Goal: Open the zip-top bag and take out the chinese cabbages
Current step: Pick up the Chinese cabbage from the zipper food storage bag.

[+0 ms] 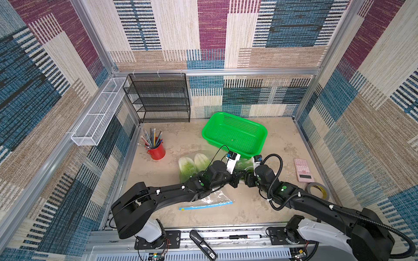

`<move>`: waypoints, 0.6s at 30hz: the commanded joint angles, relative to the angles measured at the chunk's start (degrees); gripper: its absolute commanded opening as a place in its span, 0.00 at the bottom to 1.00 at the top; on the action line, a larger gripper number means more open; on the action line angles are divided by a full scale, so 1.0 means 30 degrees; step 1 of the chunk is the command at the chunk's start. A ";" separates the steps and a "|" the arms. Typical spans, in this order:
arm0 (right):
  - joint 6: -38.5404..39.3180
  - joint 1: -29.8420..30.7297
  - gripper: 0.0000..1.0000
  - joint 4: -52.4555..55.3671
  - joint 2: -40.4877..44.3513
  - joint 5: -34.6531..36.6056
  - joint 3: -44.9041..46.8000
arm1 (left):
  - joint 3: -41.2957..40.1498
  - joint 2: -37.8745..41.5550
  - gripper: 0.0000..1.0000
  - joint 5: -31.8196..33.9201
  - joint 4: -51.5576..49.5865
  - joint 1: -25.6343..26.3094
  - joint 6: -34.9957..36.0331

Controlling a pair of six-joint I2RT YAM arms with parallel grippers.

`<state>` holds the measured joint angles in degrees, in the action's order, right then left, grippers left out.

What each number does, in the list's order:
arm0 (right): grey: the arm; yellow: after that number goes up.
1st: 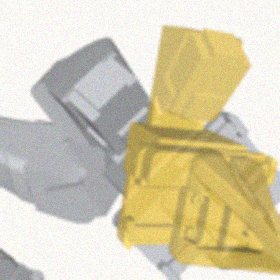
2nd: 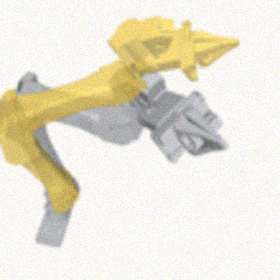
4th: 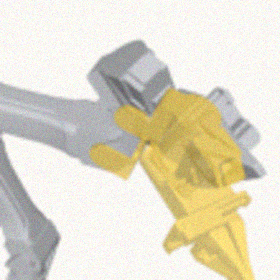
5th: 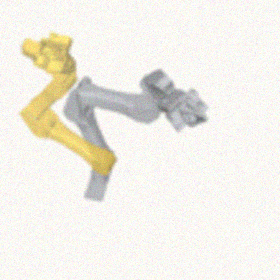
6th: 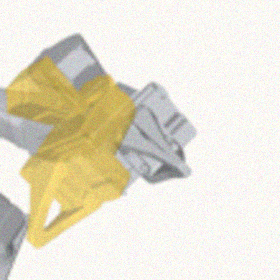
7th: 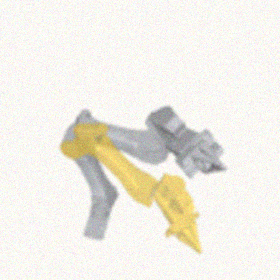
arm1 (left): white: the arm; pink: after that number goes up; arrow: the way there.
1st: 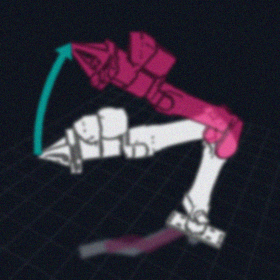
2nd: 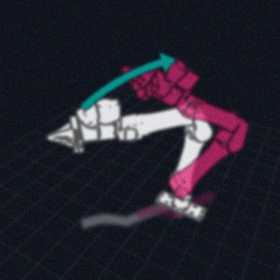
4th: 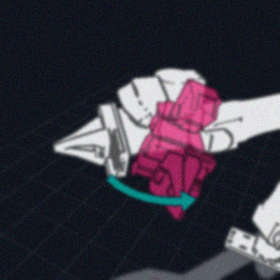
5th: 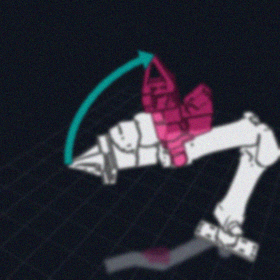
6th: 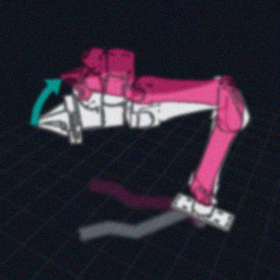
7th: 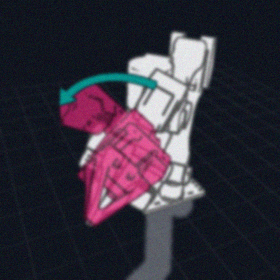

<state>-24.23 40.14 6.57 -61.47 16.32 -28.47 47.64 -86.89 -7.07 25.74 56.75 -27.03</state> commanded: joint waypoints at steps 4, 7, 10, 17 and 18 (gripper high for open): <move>-0.0060 -0.0386 0.68 -0.1638 -0.1179 0.0510 -0.0273 | -0.0466 0.0048 0.00 -0.0403 0.1302 -0.0046 -0.0664; -0.0275 -0.0706 0.71 -0.2316 -0.1150 0.0419 0.0009 | -0.0678 0.0089 0.00 -0.0360 0.1595 -0.0035 -0.0812; -0.0472 -0.1159 0.62 -0.2812 -0.1070 0.0653 0.0310 | -0.0815 0.0068 0.00 -0.0368 0.1733 -0.0079 -0.0849; 0.1260 -0.2070 0.34 -0.3992 -0.0278 -0.0986 0.0741 | -0.1077 -0.0001 0.00 -0.0178 0.1765 -0.0224 -0.0802; 0.1484 -0.2213 0.31 -0.3948 -0.0147 -0.1308 0.0730 | -0.1126 -0.0010 0.00 -0.0148 0.1769 -0.0226 -0.0777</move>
<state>-22.52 34.52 -1.65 -62.74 14.52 -26.35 44.69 -86.98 -7.60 29.17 56.12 -28.73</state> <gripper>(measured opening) 0.337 0.052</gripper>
